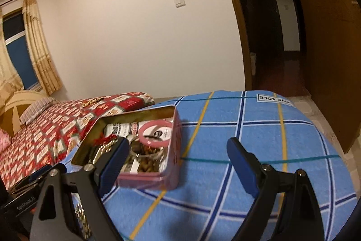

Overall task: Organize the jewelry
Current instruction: 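Carry the pink bangle and red charm into the pink tin and open both tools, then move both tools to the gold bead chain and silver ring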

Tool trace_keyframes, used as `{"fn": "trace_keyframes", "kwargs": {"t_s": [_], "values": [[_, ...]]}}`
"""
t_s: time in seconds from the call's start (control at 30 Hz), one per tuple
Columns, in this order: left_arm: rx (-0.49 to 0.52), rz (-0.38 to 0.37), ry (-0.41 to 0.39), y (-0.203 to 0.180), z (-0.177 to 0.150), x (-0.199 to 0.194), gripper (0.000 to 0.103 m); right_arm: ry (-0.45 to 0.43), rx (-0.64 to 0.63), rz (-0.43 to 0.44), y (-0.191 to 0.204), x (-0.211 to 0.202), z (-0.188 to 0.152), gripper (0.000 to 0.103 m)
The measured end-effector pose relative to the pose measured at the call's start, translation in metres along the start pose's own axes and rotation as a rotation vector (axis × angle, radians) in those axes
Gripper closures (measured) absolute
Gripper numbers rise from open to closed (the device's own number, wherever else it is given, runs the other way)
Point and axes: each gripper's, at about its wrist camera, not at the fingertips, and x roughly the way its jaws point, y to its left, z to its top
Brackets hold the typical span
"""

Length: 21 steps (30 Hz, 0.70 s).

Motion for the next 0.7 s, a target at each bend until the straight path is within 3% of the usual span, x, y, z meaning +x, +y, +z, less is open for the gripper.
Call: {"fn": "trace_keyframes", "kwargs": {"t_s": [0.33, 0.5, 0.7], "values": [[0.054, 0.062, 0.023, 0.011, -0.028, -0.037, 0.031, 0.026, -0.086, 0.066, 0.022, -0.026, -0.025, 0.012], [0.027, 0.062, 0.034, 0.024, -0.037, -0.049, 0.031, 0.065, -0.149, 0.112, 0.039, -0.03, -0.037, 0.012], [0.052, 0.164, 0.011, 0.035, -0.036, -0.058, 0.031, 0.167, -0.257, 0.184, 0.068, -0.024, -0.055, 0.016]]}}
